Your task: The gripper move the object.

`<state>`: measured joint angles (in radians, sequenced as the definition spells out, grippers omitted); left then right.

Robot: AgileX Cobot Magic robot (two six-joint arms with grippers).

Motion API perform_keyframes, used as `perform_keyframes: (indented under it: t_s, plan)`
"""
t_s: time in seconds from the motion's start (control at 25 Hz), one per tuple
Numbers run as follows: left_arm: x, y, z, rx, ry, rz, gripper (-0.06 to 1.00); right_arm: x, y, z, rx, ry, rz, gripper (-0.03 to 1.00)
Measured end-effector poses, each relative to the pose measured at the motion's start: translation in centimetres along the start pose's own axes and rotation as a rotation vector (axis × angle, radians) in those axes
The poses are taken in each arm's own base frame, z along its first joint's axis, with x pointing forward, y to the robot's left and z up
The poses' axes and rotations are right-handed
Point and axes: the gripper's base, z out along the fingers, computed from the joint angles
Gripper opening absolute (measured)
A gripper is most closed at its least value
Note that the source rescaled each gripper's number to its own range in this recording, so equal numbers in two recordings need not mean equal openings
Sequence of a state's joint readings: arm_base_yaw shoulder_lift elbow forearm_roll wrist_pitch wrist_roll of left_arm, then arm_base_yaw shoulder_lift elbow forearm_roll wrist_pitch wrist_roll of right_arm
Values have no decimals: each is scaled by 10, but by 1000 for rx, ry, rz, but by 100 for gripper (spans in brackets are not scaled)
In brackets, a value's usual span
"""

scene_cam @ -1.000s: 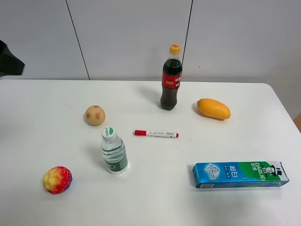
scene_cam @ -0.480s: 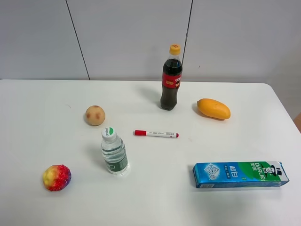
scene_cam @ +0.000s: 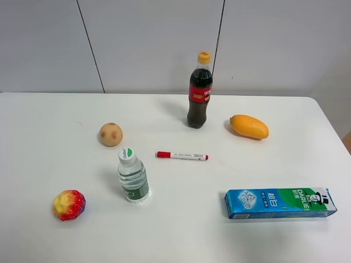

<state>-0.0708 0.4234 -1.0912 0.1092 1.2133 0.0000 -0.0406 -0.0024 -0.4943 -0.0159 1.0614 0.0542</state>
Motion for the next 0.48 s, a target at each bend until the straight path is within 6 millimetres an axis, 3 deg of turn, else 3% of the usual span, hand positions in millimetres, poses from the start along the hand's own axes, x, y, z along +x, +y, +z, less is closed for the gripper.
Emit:
perform_keyframes:
  t_s: [0.16, 0.48]
  plan:
    - [35, -7, 1, 57, 1, -39, 99, 0, 0, 0, 0, 0, 0, 100]
    - [83, -13, 13, 91, -39, -58, 99, 0, 0, 0, 0, 0, 0, 100]
